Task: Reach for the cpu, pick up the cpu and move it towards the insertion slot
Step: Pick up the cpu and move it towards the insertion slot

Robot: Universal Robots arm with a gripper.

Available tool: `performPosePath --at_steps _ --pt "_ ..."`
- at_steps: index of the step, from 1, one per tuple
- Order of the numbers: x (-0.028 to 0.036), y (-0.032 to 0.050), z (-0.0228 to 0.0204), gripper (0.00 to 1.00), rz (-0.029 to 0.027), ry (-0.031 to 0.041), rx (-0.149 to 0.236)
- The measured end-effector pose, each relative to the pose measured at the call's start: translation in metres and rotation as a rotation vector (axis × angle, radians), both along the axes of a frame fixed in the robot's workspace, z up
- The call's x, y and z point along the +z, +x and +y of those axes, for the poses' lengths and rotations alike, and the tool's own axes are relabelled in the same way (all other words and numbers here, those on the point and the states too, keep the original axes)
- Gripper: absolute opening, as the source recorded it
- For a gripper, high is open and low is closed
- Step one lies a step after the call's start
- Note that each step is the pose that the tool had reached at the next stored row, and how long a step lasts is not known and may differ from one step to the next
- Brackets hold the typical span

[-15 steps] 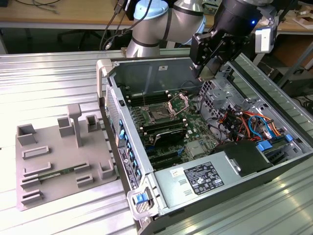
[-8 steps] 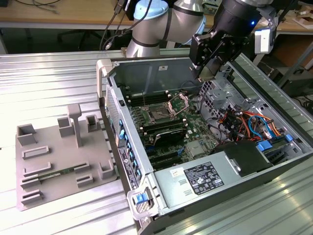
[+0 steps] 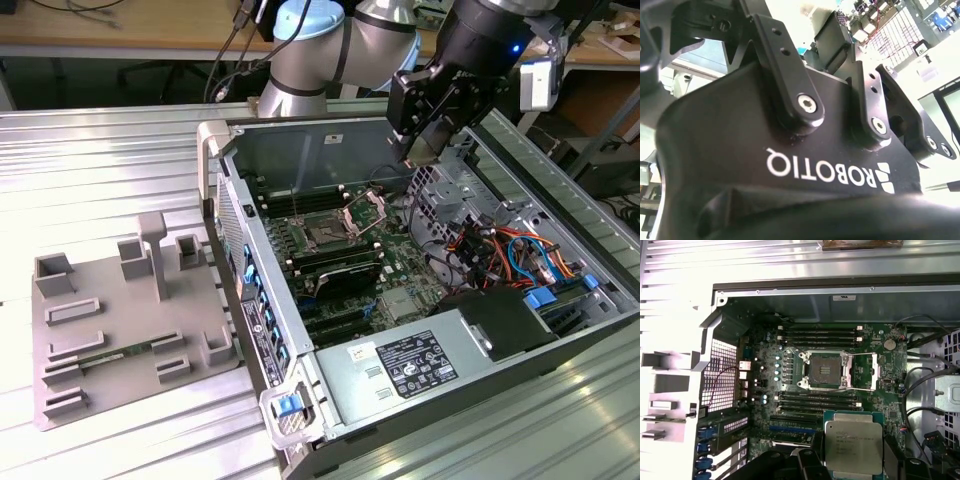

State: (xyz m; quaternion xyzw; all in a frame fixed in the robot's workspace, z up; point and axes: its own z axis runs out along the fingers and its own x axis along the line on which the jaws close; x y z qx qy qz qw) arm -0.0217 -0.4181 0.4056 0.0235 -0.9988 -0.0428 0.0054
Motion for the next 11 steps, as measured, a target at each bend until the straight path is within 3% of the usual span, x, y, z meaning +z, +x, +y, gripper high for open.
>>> performPosePath --at_steps 11 --pt "-0.0013 0.0003 0.0 0.55 -0.0001 0.0006 0.0"
